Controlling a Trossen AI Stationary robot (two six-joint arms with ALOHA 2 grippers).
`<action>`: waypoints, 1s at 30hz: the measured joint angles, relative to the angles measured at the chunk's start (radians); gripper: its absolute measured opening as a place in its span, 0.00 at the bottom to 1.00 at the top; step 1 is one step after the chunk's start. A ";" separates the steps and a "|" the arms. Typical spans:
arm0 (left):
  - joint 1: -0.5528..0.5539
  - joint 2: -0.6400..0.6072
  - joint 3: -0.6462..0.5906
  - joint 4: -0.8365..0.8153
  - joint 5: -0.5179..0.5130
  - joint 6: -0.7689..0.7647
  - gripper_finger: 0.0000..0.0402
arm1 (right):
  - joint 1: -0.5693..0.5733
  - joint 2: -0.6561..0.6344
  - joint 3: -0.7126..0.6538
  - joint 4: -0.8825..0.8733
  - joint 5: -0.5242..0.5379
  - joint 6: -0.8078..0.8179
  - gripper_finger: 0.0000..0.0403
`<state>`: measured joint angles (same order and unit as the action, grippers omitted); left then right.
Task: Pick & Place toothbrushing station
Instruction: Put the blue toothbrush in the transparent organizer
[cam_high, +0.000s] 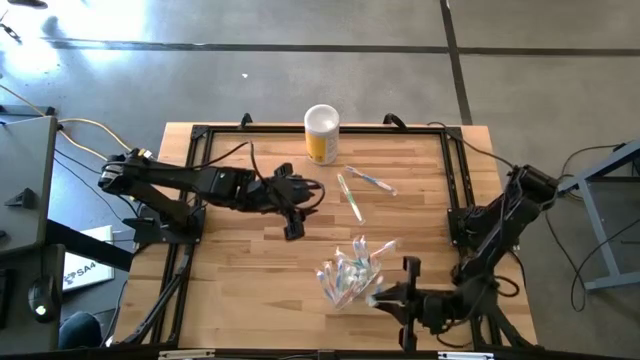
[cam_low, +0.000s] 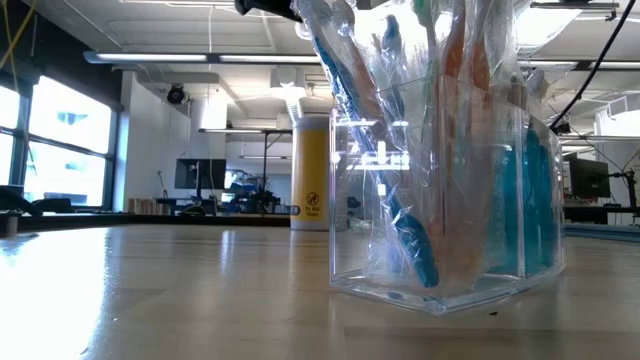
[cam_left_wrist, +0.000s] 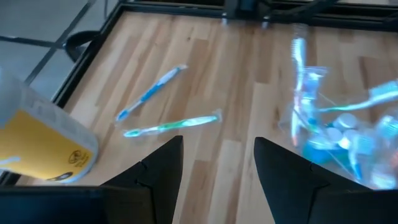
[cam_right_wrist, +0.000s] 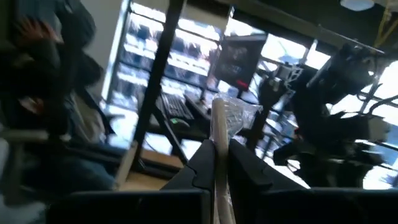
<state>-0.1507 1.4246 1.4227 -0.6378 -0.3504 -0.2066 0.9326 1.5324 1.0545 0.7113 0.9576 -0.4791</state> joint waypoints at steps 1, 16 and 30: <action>-0.008 0.000 0.000 0.000 0.000 0.000 0.47 | -0.010 0.000 -0.034 0.058 -0.032 0.001 0.03; -0.054 0.000 0.000 0.001 -0.021 0.000 0.47 | -0.133 -0.013 -0.556 0.778 -0.266 0.187 0.03; -0.055 0.000 0.000 -0.007 -0.013 0.016 0.47 | -0.206 0.012 -0.628 0.763 -0.125 0.408 0.03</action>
<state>-0.2055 1.4246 1.4228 -0.6449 -0.3634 -0.1902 0.7268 1.5442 0.4270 1.4742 0.8323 -0.0715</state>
